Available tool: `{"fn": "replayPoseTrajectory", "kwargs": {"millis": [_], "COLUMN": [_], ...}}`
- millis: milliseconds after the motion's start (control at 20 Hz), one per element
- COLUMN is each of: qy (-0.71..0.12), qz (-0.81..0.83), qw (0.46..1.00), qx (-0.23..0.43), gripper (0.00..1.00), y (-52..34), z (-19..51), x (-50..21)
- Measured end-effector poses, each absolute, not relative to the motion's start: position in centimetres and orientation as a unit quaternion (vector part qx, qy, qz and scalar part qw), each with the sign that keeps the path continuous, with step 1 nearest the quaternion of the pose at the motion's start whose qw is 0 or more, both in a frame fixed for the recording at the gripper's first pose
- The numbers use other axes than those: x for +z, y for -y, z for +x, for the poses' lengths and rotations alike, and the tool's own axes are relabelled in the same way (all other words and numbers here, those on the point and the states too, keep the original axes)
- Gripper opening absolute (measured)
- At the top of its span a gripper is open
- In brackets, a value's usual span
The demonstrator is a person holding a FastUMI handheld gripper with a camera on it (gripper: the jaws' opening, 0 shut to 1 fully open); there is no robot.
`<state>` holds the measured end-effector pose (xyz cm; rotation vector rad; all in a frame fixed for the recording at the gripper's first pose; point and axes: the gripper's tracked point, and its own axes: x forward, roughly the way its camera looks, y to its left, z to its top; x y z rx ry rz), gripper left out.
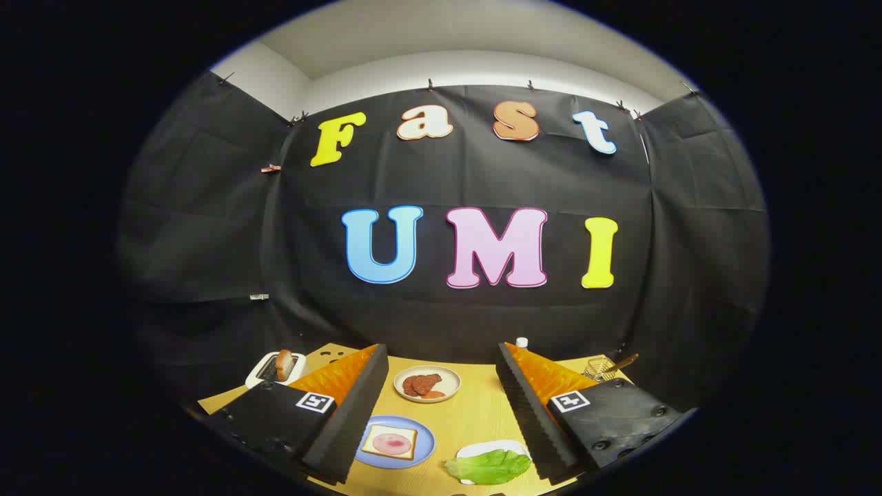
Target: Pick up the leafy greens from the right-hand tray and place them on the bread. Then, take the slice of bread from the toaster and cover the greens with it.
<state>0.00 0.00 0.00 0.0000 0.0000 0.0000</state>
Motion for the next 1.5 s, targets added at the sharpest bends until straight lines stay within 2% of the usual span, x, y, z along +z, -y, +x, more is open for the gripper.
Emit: {"fn": "replayPoseTrajectory", "kwargs": {"millis": [650,900,1150,1500], "qy": [-0.052,-0.077,-0.108,-0.189], "qz": [0.027,0.031,0.031,-0.002], "qw": [0.997,0.995,0.993,0.981], "qx": [-0.056,-0.055,-0.038,0.035], "gripper": [0.98,0.99,0.99,1.0], "y": [5.3,6.3,6.9,6.9], "z": [-0.3,0.6,1.5,2.8], "x": [-3.9,-5.6,-8.0,-14.3]}}
